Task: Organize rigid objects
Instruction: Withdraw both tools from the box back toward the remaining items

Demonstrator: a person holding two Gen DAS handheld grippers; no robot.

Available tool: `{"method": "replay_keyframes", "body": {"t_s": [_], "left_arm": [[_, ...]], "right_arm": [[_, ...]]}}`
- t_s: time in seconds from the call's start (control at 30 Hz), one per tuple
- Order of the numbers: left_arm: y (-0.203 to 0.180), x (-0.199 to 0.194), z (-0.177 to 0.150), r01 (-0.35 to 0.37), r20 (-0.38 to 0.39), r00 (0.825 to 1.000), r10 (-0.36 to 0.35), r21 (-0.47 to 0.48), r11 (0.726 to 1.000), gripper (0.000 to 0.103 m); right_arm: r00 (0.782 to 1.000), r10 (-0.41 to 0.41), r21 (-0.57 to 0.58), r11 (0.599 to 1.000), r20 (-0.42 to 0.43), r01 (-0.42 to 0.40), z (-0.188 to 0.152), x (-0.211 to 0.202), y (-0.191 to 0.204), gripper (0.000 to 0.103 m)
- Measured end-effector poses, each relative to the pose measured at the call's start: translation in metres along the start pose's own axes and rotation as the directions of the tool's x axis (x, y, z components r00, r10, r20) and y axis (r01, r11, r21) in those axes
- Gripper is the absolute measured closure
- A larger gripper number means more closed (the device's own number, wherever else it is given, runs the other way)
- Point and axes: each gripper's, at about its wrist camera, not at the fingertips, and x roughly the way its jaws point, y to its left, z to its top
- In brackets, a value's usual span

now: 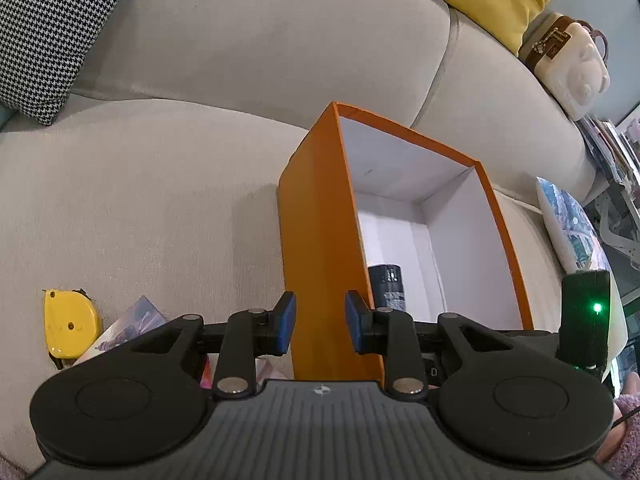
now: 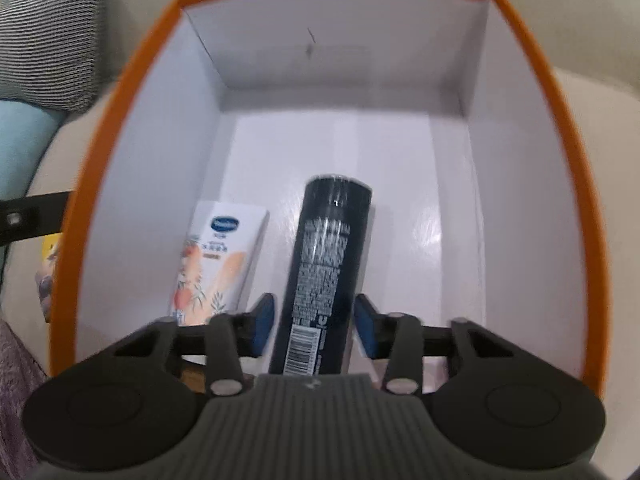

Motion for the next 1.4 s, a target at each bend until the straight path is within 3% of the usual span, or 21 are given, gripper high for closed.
{"method": "replay_keyframes", "body": {"t_s": [0.1, 0.23, 0.5, 0.8, 1.1, 1.27, 1.4], "left_arm": [[0.0, 0.001, 0.0, -0.002, -0.002, 1.0, 0.002, -0.001, 1.0, 0.07], [0.0, 0.0, 0.0, 0.003, 0.0, 1.0, -0.003, -0.003, 1.0, 0.07], [-0.001, -0.003, -0.002, 0.006, 0.002, 1.0, -0.006, -0.002, 1.0, 0.07], [-0.003, -0.01, -0.007, -0.003, 0.011, 1.0, 0.002, 0.02, 1.0, 0.07], [-0.003, -0.032, -0.023, 0.013, 0.034, 0.999, -0.016, 0.079, 0.997, 0.07], [0.009, -0.049, -0.033, -0.01, 0.075, 0.997, 0.002, 0.11, 0.994, 0.07], [0.021, -0.062, -0.039, -0.086, 0.143, 0.988, 0.065, 0.146, 0.985, 0.07]], "right_arm": [[1.0, 0.026, 0.015, 1.0, -0.003, -0.026, 0.003, 0.002, 0.002, 0.063], [1.0, 0.003, -0.041, 0.999, -0.009, -0.003, 0.003, 0.002, 0.014, 0.063], [0.999, 0.004, -0.019, 1.0, -0.045, -0.005, 0.004, 0.008, 0.018, 0.064], [1.0, -0.011, -0.047, 0.999, -0.019, 0.01, -0.005, 0.002, 0.024, 0.063], [0.986, -0.071, -0.064, 0.995, 0.151, 0.081, -0.024, -0.053, 0.047, 0.06], [0.961, -0.068, -0.077, 0.993, 0.267, 0.092, -0.036, -0.087, 0.071, 0.048], [0.944, -0.029, -0.102, 0.993, 0.329, 0.066, -0.041, -0.099, 0.095, 0.038]]}}
